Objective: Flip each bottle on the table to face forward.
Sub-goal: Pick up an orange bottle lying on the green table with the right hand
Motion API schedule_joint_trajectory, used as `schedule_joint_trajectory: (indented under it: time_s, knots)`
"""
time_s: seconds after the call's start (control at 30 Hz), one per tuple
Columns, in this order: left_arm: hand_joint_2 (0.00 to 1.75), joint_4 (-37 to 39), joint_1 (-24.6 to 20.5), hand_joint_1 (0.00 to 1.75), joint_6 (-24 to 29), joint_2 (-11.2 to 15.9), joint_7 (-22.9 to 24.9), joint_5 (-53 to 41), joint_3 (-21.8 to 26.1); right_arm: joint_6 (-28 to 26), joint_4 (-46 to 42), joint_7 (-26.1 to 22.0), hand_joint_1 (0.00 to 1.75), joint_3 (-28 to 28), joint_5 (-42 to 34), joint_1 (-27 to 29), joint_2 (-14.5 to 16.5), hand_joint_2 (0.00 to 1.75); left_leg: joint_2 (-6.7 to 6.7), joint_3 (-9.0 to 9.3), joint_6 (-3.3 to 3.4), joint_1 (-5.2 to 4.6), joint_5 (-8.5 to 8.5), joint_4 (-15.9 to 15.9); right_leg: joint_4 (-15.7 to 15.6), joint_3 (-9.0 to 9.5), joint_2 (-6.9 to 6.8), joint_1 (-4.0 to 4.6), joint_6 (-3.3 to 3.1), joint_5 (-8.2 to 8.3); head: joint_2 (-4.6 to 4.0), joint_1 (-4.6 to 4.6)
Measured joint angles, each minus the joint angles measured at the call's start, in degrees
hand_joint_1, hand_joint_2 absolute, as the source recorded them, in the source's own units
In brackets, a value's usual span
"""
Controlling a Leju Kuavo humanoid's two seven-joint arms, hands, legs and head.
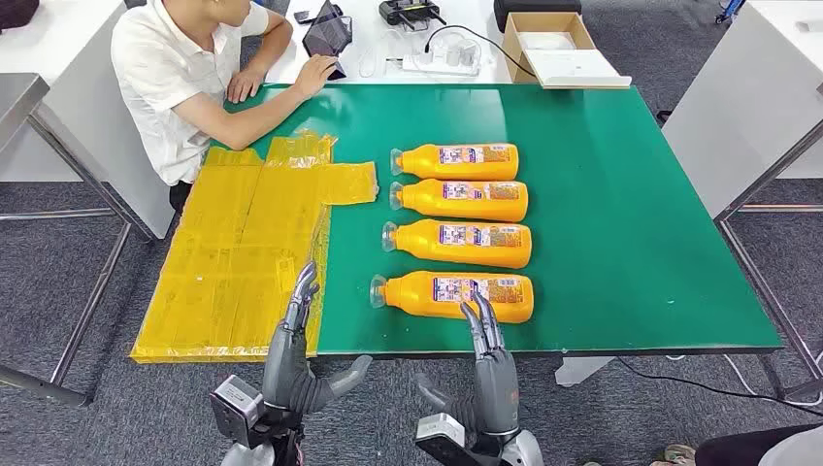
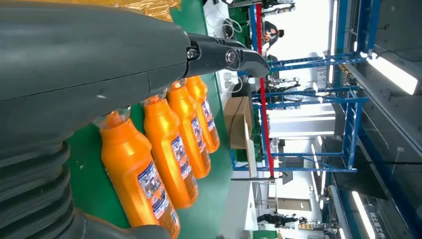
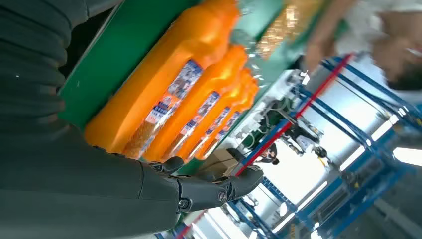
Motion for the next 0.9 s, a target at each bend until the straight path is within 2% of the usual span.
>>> schedule_joint_trajectory:
  time_s: [0.13, 0.23, 0.5, 0.67, 0.9]
  knots:
    - [1.75, 1.52, -1.76, 0.00, 0.69, -0.10, 0.65, -1.34, -0.01, 0.49, 2.73, 7.68, 0.00, -1.41, 8.08, -2.90, -3.07, 1.75, 0.00, 0.00, 0.03, -0.04, 0.02, 0.00, 0.00, 0.03, 0.00, -0.03, 0.02, 0.04, -0.01, 0.01]
    - [1.75, 2.79, -3.01, 0.00, 0.14, -0.31, 0.74, -1.42, -0.09, 1.12, 5.30, 10.85, 0.00, -2.75, 12.30, -5.16, -5.73, 1.75, 0.01, 0.00, 0.04, -0.07, 0.03, 0.02, 0.00, 0.03, 0.00, -0.05, 0.00, 0.08, -0.01, 0.01]
    - [1.75, 4.21, -3.75, 0.00, -1.12, -0.66, 0.75, -0.99, -0.26, 3.80, 8.75, 13.39, 0.00, -4.74, 16.12, -8.66, -8.84, 1.75, 0.01, -0.02, 0.02, -0.02, 0.01, 0.02, 0.01, -0.01, 0.00, -0.01, -0.01, 0.05, 0.00, -0.01]
    - [1.75, 4.71, -3.88, 0.00, -1.26, -0.77, 0.74, -0.99, -0.26, 4.41, 9.66, 13.63, 0.00, -4.95, 16.31, -9.27, -9.40, 1.75, 0.01, -0.02, 0.01, -0.01, 0.01, 0.02, 0.01, -0.01, 0.00, 0.00, -0.02, 0.04, -0.01, 0.00]
    - [1.75, 5.31, -4.57, 0.00, -2.12, -1.13, 0.53, -0.76, -0.27, 8.29, 12.00, 14.19, 0.00, -4.88, 16.23, -12.18, -9.62, 1.75, 0.01, -0.03, 0.03, -0.03, 0.02, 0.02, 0.01, 0.00, 0.00, -0.02, 0.00, 0.07, -0.01, 0.00]
